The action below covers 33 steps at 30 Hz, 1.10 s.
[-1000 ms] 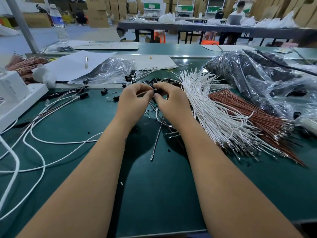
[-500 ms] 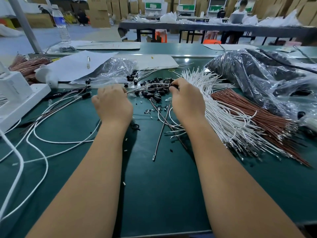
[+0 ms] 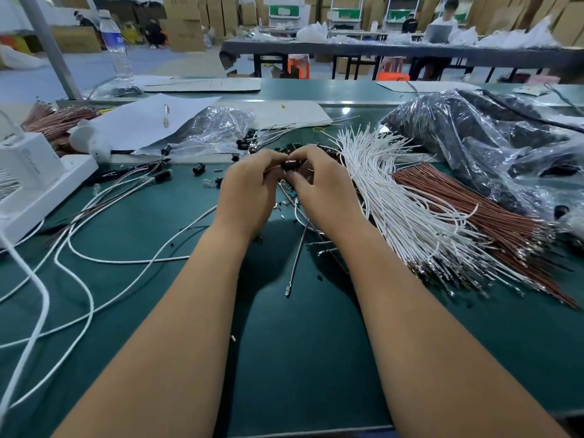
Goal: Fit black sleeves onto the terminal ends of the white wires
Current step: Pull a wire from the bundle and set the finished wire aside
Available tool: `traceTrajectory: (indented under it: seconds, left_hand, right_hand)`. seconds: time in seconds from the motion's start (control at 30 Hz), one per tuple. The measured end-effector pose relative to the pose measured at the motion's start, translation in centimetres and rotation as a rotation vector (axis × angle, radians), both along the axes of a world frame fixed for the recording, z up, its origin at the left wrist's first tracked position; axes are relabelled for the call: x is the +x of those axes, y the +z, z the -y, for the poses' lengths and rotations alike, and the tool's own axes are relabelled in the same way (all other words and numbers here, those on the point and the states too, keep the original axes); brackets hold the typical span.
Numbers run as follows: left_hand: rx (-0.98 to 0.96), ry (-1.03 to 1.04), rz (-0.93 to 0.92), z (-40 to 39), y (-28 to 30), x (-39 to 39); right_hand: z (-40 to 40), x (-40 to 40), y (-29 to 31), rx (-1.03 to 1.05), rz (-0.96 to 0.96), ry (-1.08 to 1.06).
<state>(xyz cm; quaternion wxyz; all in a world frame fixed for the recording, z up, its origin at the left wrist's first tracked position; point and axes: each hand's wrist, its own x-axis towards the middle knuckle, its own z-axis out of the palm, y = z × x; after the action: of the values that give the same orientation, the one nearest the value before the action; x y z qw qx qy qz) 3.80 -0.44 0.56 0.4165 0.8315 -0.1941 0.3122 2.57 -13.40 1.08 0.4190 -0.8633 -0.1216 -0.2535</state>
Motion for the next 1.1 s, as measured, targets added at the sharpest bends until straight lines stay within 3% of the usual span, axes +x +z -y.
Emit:
traceTrajectory:
  seconds: [0.27,0.53,0.8,1.1]
  left_hand:
    - [-0.043,0.090,-0.007,-0.5,-0.7,0.6]
    - [0.001,0.086,-0.016,-0.6,-0.7,0.4]
    - [0.013,0.037,-0.069,-0.5,-0.7,0.4]
    - [0.068,-0.022,-0.053,-0.3,-0.8,0.1]
  right_hand:
    - [0.5,0.3,0.2,0.148,-0.036,-0.131]
    - [0.5,0.1,0.6,0.290,-0.078,-0.105]
    - [0.9,0.4,0.7,0.564,-0.156,-0.078]
    - [1.0,0.4,0.6,0.506,-0.129,-0.048]
